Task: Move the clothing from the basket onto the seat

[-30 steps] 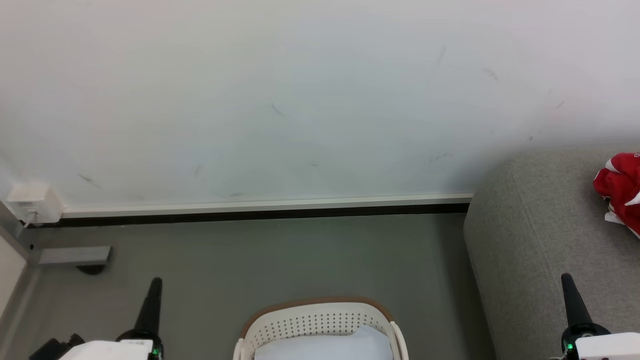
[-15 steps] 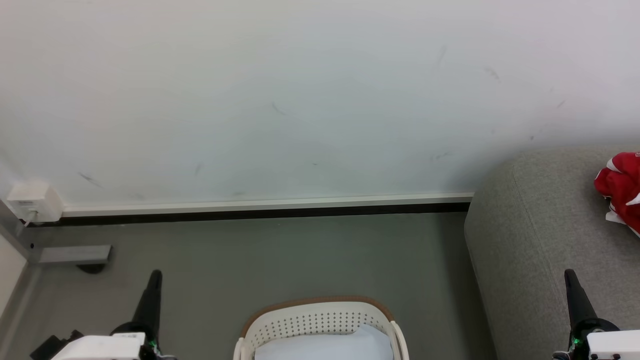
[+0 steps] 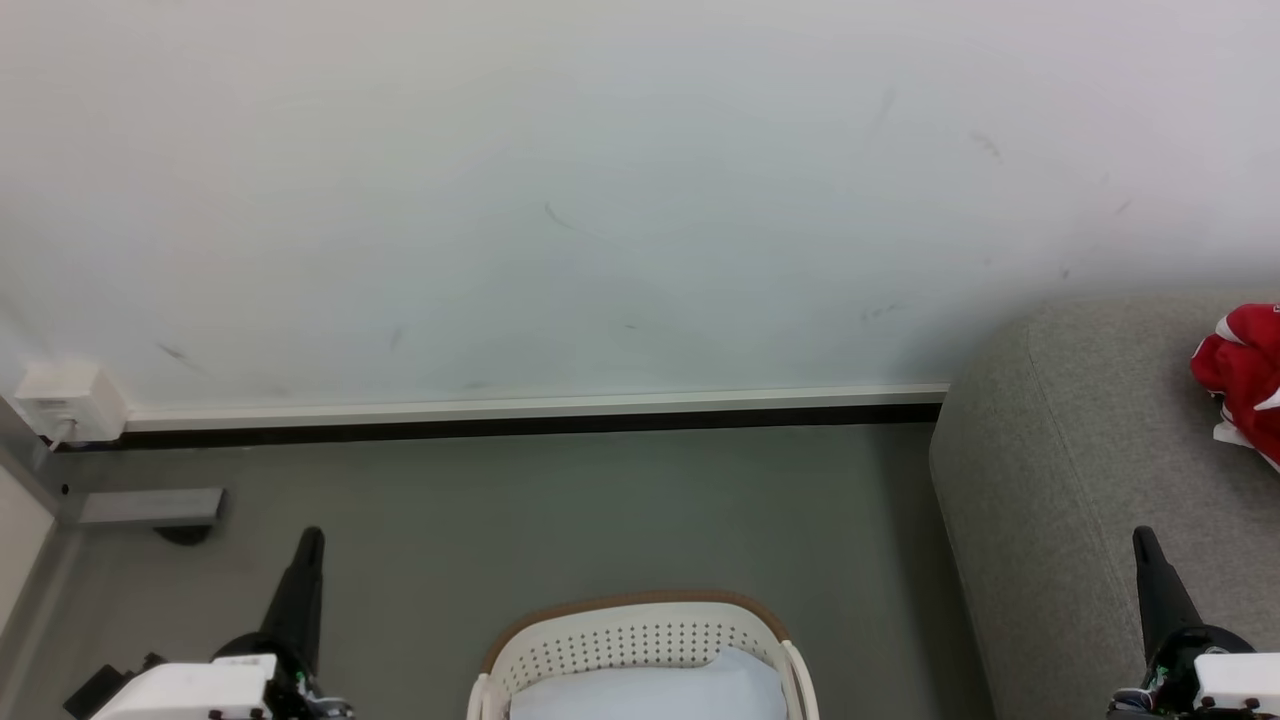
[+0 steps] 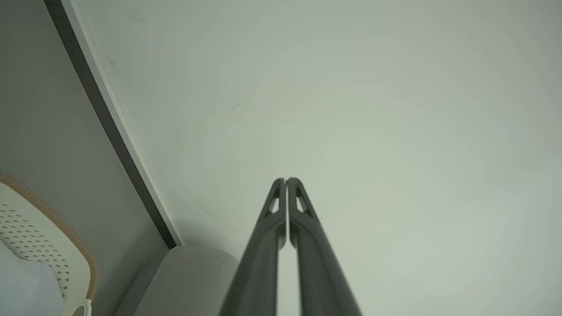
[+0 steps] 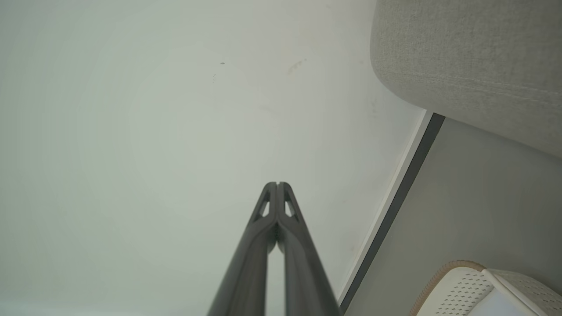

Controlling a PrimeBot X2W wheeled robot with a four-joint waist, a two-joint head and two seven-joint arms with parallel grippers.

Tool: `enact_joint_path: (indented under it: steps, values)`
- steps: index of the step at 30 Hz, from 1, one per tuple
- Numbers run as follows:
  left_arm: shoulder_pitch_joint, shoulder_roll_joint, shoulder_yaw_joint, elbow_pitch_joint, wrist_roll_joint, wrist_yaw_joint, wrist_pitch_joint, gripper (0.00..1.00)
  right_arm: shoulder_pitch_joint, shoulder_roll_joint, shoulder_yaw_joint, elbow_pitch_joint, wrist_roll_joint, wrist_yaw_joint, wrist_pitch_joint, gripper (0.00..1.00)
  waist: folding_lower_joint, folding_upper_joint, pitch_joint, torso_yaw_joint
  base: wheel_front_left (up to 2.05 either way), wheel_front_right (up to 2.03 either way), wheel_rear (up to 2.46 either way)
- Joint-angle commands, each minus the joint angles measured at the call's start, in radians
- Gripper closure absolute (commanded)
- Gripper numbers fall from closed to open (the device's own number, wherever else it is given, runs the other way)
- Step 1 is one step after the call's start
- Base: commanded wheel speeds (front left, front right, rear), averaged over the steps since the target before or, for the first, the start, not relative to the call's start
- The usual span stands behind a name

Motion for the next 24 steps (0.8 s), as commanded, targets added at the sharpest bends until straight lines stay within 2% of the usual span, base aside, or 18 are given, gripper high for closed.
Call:
enact_joint_path:
  steps: [1, 9, 24]
  values:
    - [-0.012, 0.002, 0.006, -0.005, -0.030, 0.001, 0.008, 1.00, -0.010, -0.007, -0.004, -0.004, 0.022, -0.002, 0.007, 1.00, 0.0000, 0.0000, 0.000, 0.000, 0.00, 0.00, 0.00]
    - [-0.017, 0.000, 0.010, -0.008, -0.078, 0.003, 0.021, 1.00, -0.015, -0.009, -0.008, -0.006, 0.079, -0.002, 0.019, 1.00, 0.0000, 0.0000, 0.002, 0.001, 0.00, 0.00, 0.00]
    - [-0.016, 0.000, 0.010, -0.008, -0.076, 0.003, 0.021, 1.00, -0.014, -0.011, -0.003, -0.006, 0.078, -0.002, 0.015, 1.00, 0.0000, 0.0000, 0.002, 0.001, 0.00, 0.00, 0.00]
